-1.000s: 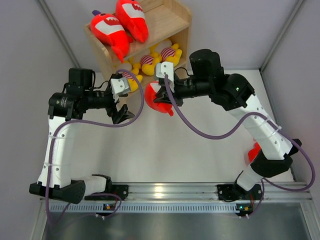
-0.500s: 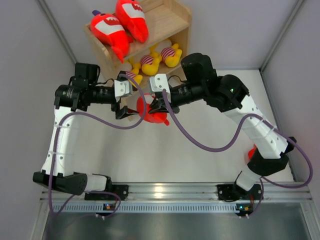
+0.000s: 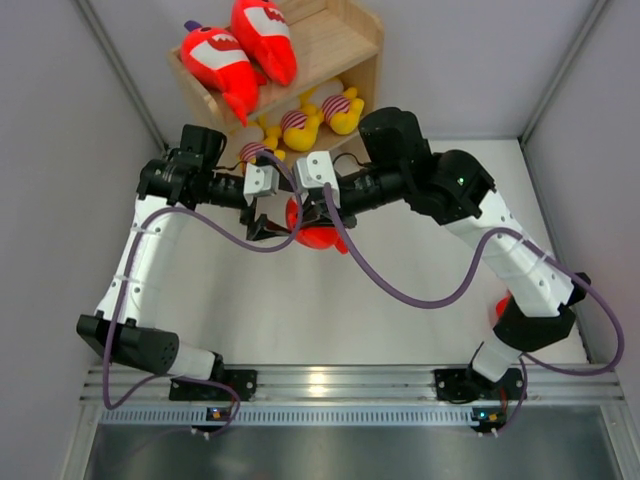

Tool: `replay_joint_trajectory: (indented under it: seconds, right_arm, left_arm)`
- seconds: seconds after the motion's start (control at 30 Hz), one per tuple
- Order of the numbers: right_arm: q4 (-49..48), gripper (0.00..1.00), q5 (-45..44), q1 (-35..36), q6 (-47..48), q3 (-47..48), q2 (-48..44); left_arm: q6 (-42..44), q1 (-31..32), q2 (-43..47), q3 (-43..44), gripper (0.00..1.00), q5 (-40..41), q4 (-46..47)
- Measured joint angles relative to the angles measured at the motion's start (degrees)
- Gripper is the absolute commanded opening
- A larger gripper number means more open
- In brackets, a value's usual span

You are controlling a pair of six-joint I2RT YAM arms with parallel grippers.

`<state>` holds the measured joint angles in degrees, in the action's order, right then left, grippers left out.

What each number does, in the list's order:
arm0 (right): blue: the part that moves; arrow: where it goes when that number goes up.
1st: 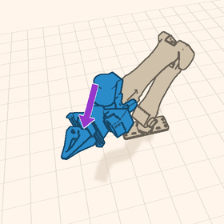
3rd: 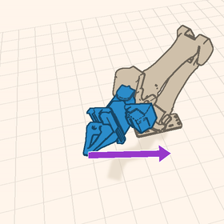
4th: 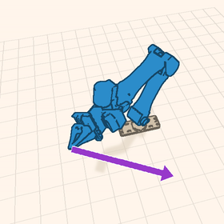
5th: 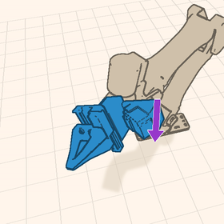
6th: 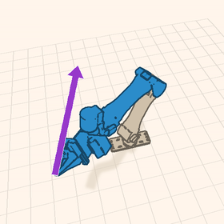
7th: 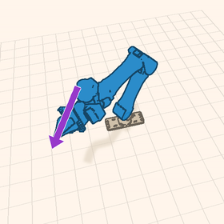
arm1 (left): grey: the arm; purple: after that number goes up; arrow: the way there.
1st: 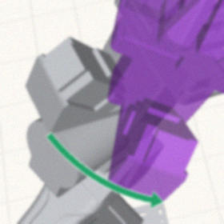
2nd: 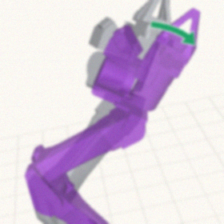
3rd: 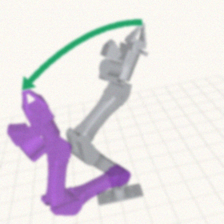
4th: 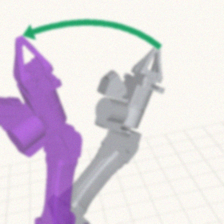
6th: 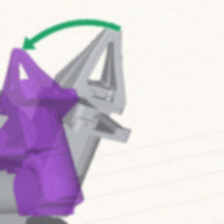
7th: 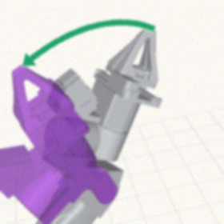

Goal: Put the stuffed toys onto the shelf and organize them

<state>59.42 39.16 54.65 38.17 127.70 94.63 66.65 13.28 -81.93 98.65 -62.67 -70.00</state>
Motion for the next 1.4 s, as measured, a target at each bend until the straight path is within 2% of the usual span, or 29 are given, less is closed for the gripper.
replay_joint_trajectory:
  seconds: [0.03,0.13,0.2,0.23,0.4,0.43,0.47,0.53,0.57,0.67,0.87,1.13,1.3,1.4]
  right_arm:
    - [0.0,0.00,0.0,0.0,0.1,0.1,0.2]
    - [0.0,0.00,-0.1,0.0,0.4,0.3,0.5]
    - [0.0,0.00,-0.1,0.0,0.5,0.3,0.6]
    - [0.0,0.00,-0.1,0.0,0.5,0.3,0.6]
    - [-0.3,0.02,-0.4,0.1,0.5,0.0,0.4]
    - [-1.2,0.08,-0.8,0.1,0.1,-1.2,-0.2]
    - [-2.5,0.33,-1.2,0.1,-0.8,-3.0,-1.1]
    - [-5.6,0.53,-3.7,0.1,-3.7,-8.3,-3.6]
    - [-8.5,0.68,-6.2,0.1,-5.0,-12.0,-5.4]
    - [-15.4,0.80,-13.7,-0.1,-10.5,-21.9,-10.0]
    - [-23.9,0.90,-21.7,-1.7,-25.7,-31.8,-14.4]
    - [-31.2,0.90,-24.6,-5.3,-51.6,-36.5,-19.6]
    - [-37.6,0.89,-26.5,-8.3,-63.2,-40.3,-23.5]
    - [-40.6,0.92,-26.4,-8.7,-69.2,-41.1,-21.5]
  left_arm:
    - [0.0,0.4,-0.2,0.0,0.85,-0.5,0.0]
    - [0.0,1.1,-0.7,0.0,0.62,-1.4,0.0]
    - [-0.5,1.5,-0.9,0.0,0.10,-1.8,0.0]
    - [-1.0,1.8,-0.9,0.0,0.00,-2.1,0.0]
    - [-3.0,2.5,-0.9,-0.2,0.00,-3.5,0.2]
    - [-3.6,2.5,-0.8,-0.4,0.00,-3.4,0.2]
    - [-4.1,2.5,-0.8,-0.6,0.00,-3.2,0.2]
    - [-5.0,2.5,-0.5,-1.5,0.00,-1.7,0.1]
    - [-5.4,2.6,-0.4,-1.8,0.00,-0.4,0.1]
    - [-5.8,2.6,-0.3,-1.9,0.00,4.0,0.1]
    - [-3.8,2.6,1.6,-2.3,0.00,12.6,0.1]
    - [4.1,2.6,4.4,-3.2,0.00,20.6,0.1]
    - [7.6,2.6,4.5,-3.6,0.00,23.7,0.0]
    - [8.8,2.6,4.6,-3.6,0.00,24.7,0.0]
